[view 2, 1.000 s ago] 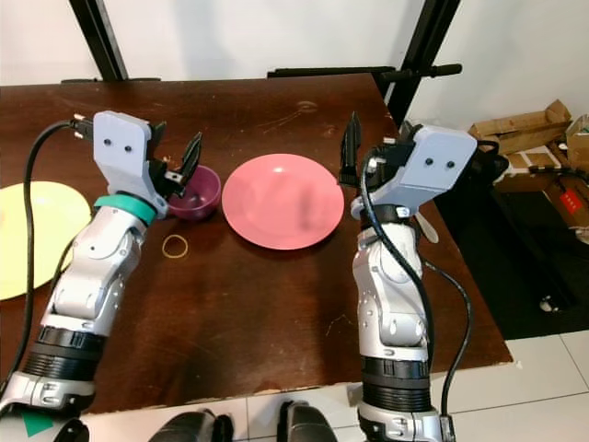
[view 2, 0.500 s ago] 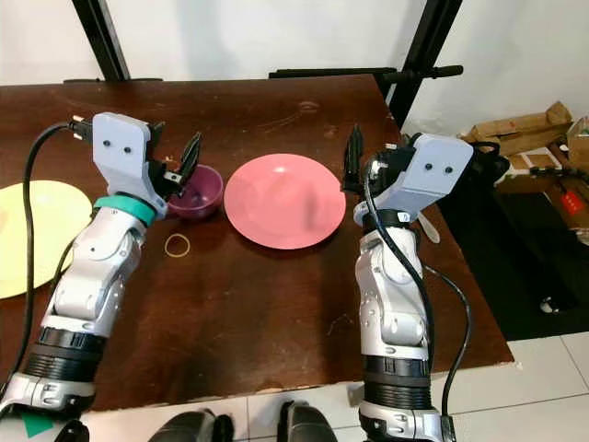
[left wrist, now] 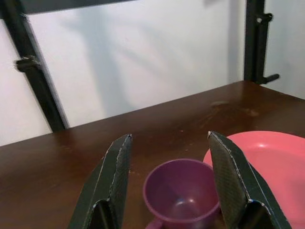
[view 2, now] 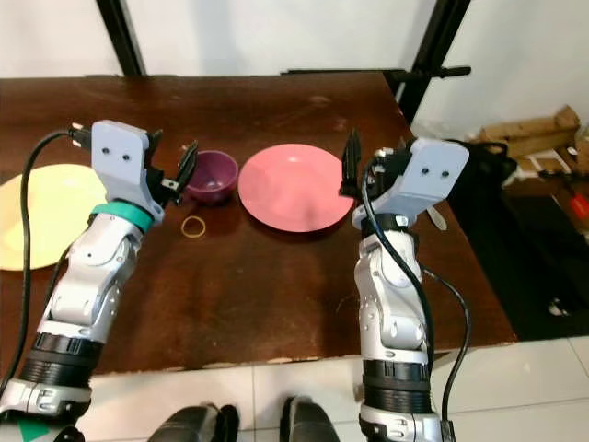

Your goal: Setting the table

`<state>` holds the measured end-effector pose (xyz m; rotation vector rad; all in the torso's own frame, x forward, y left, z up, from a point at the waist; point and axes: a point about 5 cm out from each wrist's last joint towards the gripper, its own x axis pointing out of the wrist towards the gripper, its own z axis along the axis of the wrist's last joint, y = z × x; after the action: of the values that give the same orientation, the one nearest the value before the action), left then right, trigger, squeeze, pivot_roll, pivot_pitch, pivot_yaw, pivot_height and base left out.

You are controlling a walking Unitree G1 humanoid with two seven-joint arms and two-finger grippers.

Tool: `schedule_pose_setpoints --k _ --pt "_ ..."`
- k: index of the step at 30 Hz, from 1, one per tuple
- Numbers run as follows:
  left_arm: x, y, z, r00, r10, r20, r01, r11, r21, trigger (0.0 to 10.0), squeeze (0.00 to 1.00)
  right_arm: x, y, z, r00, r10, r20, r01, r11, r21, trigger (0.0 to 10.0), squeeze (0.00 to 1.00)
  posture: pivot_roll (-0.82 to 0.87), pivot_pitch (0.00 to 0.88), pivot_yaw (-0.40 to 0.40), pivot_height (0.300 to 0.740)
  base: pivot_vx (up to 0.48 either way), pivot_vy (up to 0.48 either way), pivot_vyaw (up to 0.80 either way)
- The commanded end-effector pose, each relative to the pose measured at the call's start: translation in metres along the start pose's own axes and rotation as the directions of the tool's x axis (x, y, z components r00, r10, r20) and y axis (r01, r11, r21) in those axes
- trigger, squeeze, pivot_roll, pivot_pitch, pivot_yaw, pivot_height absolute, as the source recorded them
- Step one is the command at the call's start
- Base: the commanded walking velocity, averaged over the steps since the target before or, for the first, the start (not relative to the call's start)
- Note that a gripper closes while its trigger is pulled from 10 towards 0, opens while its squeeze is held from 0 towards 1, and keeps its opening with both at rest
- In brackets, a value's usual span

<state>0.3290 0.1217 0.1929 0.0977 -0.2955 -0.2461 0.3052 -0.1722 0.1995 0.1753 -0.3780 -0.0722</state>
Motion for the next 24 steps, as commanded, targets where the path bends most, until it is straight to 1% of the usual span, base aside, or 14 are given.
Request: schedule_pose_setpoints --k 1,5,12,24 --pt "0.0003 -0.001 -0.0003 1.0 -0.011 0.0 0.011 1.0 0.017 10.0 0.0 -0.0019 -0.0037 -0.0006 1.0 -0.018 -0.004 0.018 1.0 -0.002 10.0 0.0 -0.02 0.0 0.06 0.74 -0.285 0.0 0.0" --pt "0.0017 -0.0025 -0.0001 1.0 -0.018 0.001 0.018 1.0 0.015 10.0 0.0 -0.0053 -0.0059 -0.0015 1.0 -0.026 -0.008 0.026 1.0 -0.005 10.0 0.0 -0.03 0.0 0.068 0.74 -0.283 0.0 0.0" --pt "0.0023 -0.0058 -0.0001 1.0 -0.023 0.003 0.023 1.0 0.002 10.0 0.0 -0.0043 -0.0069 -0.0009 0.999 -0.033 -0.009 0.033 0.999 0.009 10.0 0.0 -0.04 0.0 0.066 0.74 -0.282 0.0 0.0" --pt "0.0021 -0.0064 -0.0001 1.0 -0.022 0.002 0.022 1.0 -0.004 10.0 0.0 -0.0053 -0.0073 -0.0021 0.999 -0.039 -0.019 0.039 0.999 0.021 10.0 0.0 -0.03 0.0 0.066 0.74 -0.283 0.0 0.0"
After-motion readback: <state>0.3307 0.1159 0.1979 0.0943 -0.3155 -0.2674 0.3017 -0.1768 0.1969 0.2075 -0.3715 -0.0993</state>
